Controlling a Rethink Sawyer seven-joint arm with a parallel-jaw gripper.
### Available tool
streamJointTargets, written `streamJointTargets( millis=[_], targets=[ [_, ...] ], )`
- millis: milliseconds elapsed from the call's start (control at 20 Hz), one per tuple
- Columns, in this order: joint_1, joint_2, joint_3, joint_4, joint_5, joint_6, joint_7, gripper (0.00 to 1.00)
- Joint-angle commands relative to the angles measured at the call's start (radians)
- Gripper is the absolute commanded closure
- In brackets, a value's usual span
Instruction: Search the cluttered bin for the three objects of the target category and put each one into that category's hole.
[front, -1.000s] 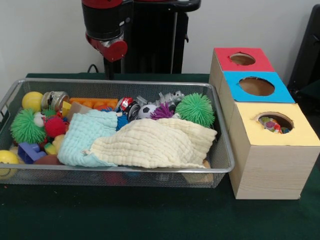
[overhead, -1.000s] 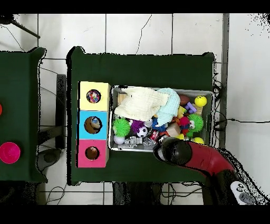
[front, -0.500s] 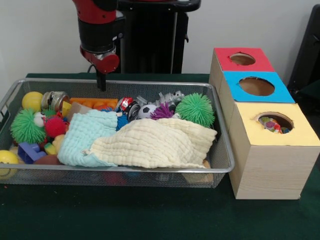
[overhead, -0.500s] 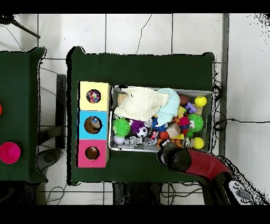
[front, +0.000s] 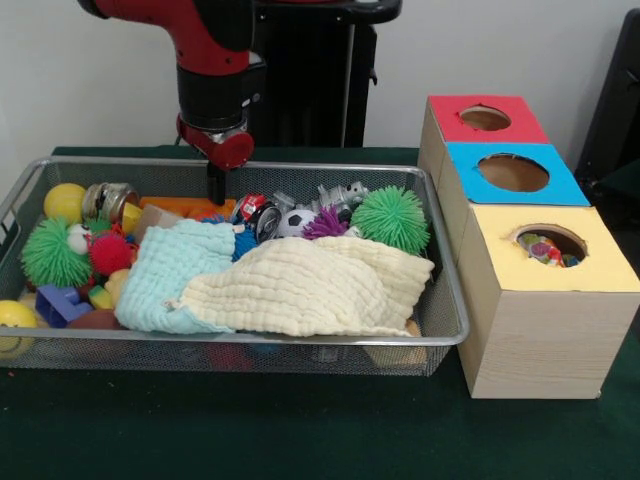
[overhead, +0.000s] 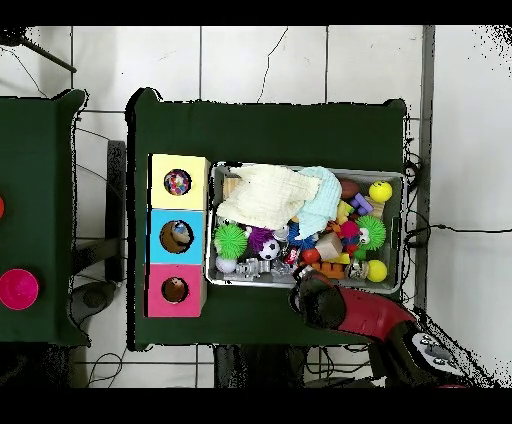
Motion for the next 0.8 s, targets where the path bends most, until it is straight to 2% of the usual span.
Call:
streamJointTargets(
  millis=[50,350,650,700,800],
  targets=[
    [0.030,0.139,-0.025,0.000,-0.001,-0.109,0.105,1.00],
    [0.003,0.192,-0.020,-0.031,-0.001,-0.131,0.079,1.00],
    [-0.003,0.205,-0.032,-0.032,0.010,-0.160,0.098,1.00],
    [-0.003,0.207,-0.033,-0.031,0.010,-0.171,0.102,0.00],
    [0.000,0.210,-0.039,-0.032,0.016,-0.185,0.110,0.00]
  ],
)
